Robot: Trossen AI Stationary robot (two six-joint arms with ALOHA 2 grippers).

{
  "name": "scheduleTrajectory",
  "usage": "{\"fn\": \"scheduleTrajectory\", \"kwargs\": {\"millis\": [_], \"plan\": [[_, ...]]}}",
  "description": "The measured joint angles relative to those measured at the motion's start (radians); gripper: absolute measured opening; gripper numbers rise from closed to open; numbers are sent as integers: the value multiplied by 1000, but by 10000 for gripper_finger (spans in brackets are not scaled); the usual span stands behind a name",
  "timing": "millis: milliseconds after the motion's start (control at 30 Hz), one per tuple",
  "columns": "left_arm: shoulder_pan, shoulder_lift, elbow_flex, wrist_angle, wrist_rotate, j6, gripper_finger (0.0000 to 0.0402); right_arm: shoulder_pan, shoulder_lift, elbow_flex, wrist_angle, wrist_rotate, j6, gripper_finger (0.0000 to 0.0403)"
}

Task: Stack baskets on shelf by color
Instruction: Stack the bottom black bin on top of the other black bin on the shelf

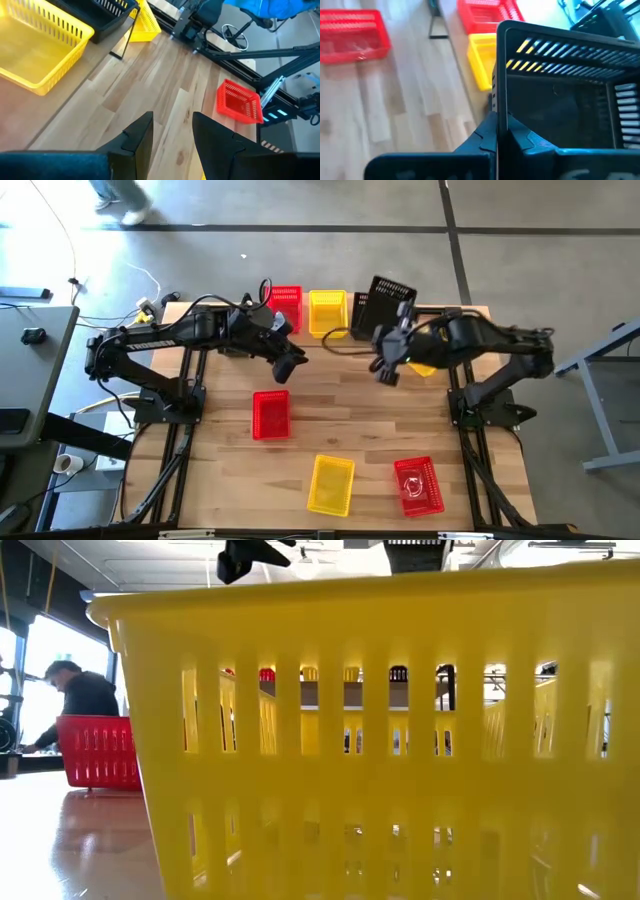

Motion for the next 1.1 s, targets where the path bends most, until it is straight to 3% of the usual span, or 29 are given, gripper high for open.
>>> {"fn": "scheduleTrajectory", "kwargs": {"millis": [167,400,567,1100], "plan": [[13,0,0,0,-2,7,129,-73,-81,-98,127,-20,-168,0],[45,0,0,0,-2,15,129,-230,-173,-309,327,-197,-357,0],[65,1,0,0,-2,15,129,-324,-175,-401,387,-294,-377,0],[106,2,0,-4,-2,15,129,-443,-60,-455,429,-434,-447,0]]}}
